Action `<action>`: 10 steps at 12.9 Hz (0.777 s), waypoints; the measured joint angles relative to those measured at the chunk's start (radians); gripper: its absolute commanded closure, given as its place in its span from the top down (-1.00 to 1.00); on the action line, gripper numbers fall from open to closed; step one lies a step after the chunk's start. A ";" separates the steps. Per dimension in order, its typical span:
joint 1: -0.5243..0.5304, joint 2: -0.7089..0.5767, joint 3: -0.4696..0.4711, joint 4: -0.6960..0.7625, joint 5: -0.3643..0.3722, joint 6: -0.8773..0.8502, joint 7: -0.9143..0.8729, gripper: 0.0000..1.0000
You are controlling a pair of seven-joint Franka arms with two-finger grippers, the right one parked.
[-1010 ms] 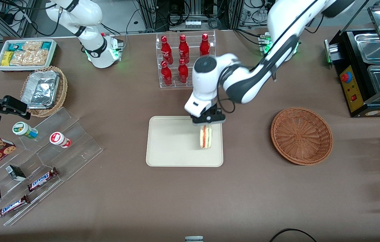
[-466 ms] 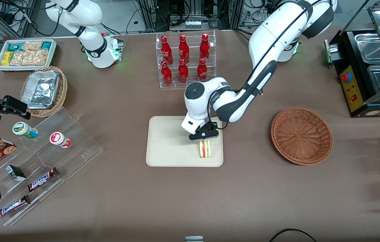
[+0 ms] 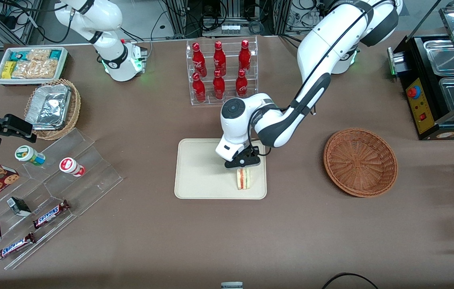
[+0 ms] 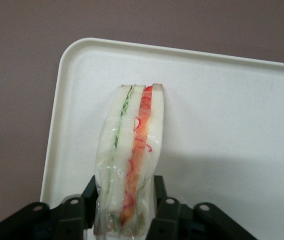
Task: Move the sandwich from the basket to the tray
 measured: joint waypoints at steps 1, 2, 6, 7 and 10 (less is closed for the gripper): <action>0.000 -0.001 0.000 0.005 0.000 -0.002 0.000 1.00; 0.000 -0.006 0.000 0.012 -0.001 -0.011 -0.008 1.00; 0.006 -0.162 0.000 0.050 -0.090 -0.221 -0.046 1.00; 0.017 -0.232 0.004 0.052 -0.124 -0.285 -0.046 1.00; 0.110 -0.415 0.012 0.047 -0.213 -0.477 0.051 1.00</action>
